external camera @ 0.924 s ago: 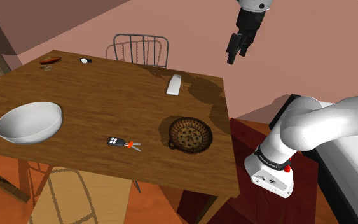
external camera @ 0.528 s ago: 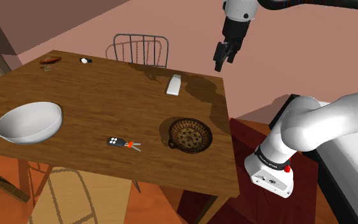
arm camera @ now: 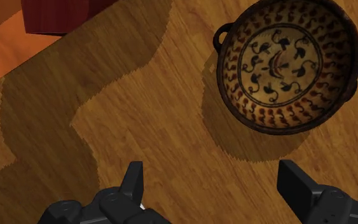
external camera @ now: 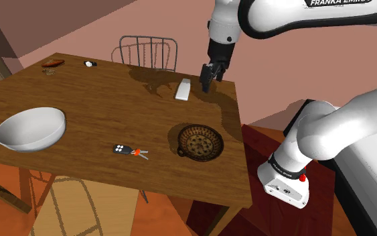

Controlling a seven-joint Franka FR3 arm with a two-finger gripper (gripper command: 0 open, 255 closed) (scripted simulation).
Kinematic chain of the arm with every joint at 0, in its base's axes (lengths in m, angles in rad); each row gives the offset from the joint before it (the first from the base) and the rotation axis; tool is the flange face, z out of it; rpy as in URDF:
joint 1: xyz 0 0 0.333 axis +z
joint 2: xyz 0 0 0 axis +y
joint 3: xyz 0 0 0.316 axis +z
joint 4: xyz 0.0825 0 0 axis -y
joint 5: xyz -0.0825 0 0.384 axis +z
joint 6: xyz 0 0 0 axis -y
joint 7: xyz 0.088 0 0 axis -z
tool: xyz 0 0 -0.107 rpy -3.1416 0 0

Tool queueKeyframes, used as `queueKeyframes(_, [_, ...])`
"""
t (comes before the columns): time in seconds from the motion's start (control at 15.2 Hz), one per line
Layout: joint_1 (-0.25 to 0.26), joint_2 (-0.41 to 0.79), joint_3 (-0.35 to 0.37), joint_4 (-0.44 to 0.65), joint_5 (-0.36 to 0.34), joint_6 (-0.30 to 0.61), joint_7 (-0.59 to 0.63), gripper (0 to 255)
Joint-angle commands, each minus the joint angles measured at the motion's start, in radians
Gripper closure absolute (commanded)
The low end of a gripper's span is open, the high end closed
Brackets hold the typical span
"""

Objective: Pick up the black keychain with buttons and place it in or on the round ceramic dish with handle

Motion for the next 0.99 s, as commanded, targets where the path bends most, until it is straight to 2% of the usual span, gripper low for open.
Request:
queueKeyframes(0.0, [0.013,0.051,0.034,0.003,0.012,0.054,0.025,0])
queueKeyframes(0.46, [0.044,0.245,0.142,0.057,0.014,0.210,0.112,0])
queueKeyframes(0.92, [0.068,0.472,0.243,0.165,-0.056,0.334,0.224,0])
